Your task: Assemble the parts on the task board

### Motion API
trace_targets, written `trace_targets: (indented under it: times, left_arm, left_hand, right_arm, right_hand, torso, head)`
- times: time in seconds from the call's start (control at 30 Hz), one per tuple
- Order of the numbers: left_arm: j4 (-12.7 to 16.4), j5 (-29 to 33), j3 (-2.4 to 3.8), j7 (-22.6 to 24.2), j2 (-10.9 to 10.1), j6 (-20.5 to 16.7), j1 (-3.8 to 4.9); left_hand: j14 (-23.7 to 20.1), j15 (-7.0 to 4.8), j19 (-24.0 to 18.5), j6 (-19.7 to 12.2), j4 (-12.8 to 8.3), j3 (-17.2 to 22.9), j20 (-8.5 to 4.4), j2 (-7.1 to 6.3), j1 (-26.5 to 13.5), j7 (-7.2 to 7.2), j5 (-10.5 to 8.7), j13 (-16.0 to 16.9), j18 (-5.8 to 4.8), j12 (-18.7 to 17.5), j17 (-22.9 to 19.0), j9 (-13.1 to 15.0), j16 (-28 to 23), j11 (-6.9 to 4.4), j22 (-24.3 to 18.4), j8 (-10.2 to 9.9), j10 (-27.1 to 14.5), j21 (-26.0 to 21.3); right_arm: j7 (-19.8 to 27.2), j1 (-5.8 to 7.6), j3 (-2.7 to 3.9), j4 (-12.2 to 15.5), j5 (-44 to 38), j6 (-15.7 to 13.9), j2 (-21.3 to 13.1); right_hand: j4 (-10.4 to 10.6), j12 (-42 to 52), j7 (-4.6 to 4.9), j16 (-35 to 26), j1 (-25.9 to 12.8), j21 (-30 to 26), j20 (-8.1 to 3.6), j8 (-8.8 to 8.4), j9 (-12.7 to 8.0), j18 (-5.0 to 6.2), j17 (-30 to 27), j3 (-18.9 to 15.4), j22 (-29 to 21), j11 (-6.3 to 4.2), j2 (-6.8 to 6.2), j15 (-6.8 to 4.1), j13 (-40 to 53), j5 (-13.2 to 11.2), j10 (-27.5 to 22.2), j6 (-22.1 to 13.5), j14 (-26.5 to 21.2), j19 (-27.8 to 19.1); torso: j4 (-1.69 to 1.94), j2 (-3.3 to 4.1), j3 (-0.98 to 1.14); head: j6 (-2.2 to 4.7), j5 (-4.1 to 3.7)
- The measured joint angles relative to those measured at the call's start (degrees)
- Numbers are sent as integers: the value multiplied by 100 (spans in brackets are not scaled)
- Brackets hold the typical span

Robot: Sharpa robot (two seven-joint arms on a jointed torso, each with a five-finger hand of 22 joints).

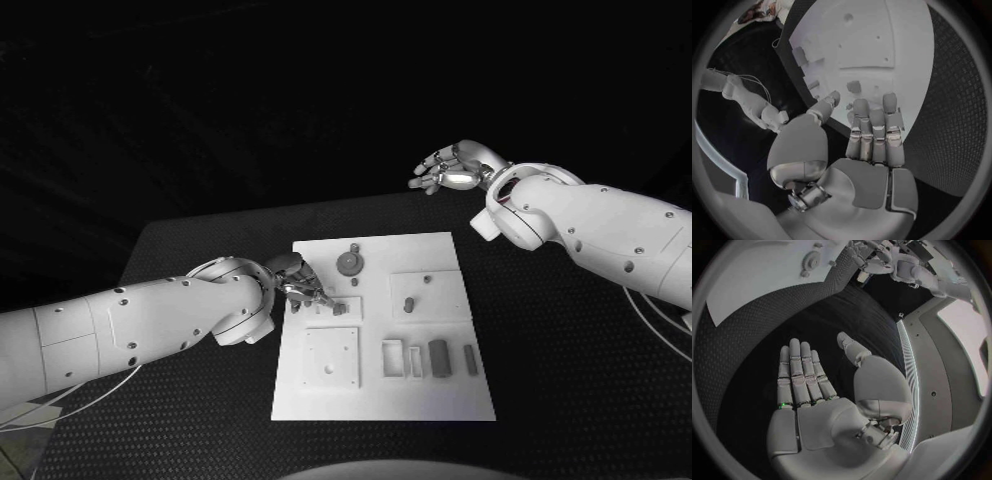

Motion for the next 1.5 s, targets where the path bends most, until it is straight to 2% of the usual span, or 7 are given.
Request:
trace_targets:
  times: [0.2,0.37,0.53,0.73,1.1,1.33,1.5]
  left_arm:
    - [102,-158,-17,567,-141,-190,-3]
    - [109,-792,-52,1024,-224,-433,-23]
    - [116,-1358,-128,1344,-231,-789,-84]
    - [5,-2031,-123,1558,-128,-1158,-214]
    - [-184,-2631,-124,1578,33,-1347,-452]
    - [-257,-2738,-124,1518,150,-1352,-579]
    - [-304,-2770,-124,1459,185,-1347,-594]
  left_hand:
    - [-595,475,-582,-282,-412,110,429,129,450,164,45,-579,6,-674,-440,-72,-743,319,-436,-88,-460,-678]
    - [-947,826,-875,-539,-457,110,769,19,663,153,45,-926,9,-1003,-727,-245,-1326,488,-744,-244,-644,-1127]
    - [-1121,1001,-1002,-658,-482,86,962,-75,756,134,45,-1175,9,-1227,-837,-405,-1601,601,-894,-310,-757,-1366]
    - [-1348,1227,-1184,-682,-451,55,1160,-113,794,133,45,-1362,9,-1363,-941,-528,-1829,690,-1025,-328,-889,-1621]
    - [-1339,1179,-983,-456,-351,-190,1144,-129,715,212,45,-1152,186,-825,-713,-706,-1493,610,-911,-288,-859,-1604]
    - [-1365,1104,-844,-375,-296,-257,1045,-102,688,241,45,-932,186,-276,-529,-827,-1144,514,-721,-288,-958,-1523]
    - [-1287,1026,-701,-318,-249,-304,963,-101,688,226,45,-813,185,101,-416,-889,-881,449,-549,-257,-974,-1426]
  right_arm:
    - [15,0,-4,1,1,0,-18]
    - [24,-4,-6,0,1,0,-35]
    - [29,-6,-7,-2,1,0,-41]
    - [35,-18,-8,-2,1,0,-40]
    - [40,-37,-10,-5,2,1,-46]
    - [42,-42,-10,-4,2,2,-45]
    - [44,-43,-10,-5,2,2,-41]
  right_hand:
    - [-22,23,-1,-22,58,-10,0,24,-6,0,17,-22,15,0,30,0,-23,0,0,1,0,0]
    - [-22,23,-1,-22,58,-22,0,26,-12,0,22,-21,20,0,30,0,-29,0,0,1,0,0]
    - [-22,22,-1,-22,58,-22,0,29,-12,0,22,-21,20,0,30,0,-29,0,0,1,0,0]
    - [-22,22,-2,-22,58,-22,0,29,-12,0,27,-21,25,0,30,0,-35,0,0,2,0,0]
    - [-22,22,-2,-22,58,-22,0,29,-11,0,33,-21,29,0,30,15,-40,0,0,2,16,1]
    - [-22,22,-2,-22,58,-22,-1,29,-16,0,37,-21,29,0,30,15,-46,0,0,2,16,1]
    - [-22,22,-2,-22,58,-22,-1,29,-16,0,37,-21,33,0,30,15,-51,0,0,2,15,1]
  torso:
    - [3,2,-3]
    - [9,5,-10]
    - [14,5,-10]
    - [12,7,-13]
    - [-1,7,-4]
    - [-7,5,0]
    - [-7,3,3]
  head:
    - [20,-20]
    - [30,-33]
    - [35,-30]
    - [47,-15]
    - [36,-9]
    - [35,-14]
    - [35,-18]
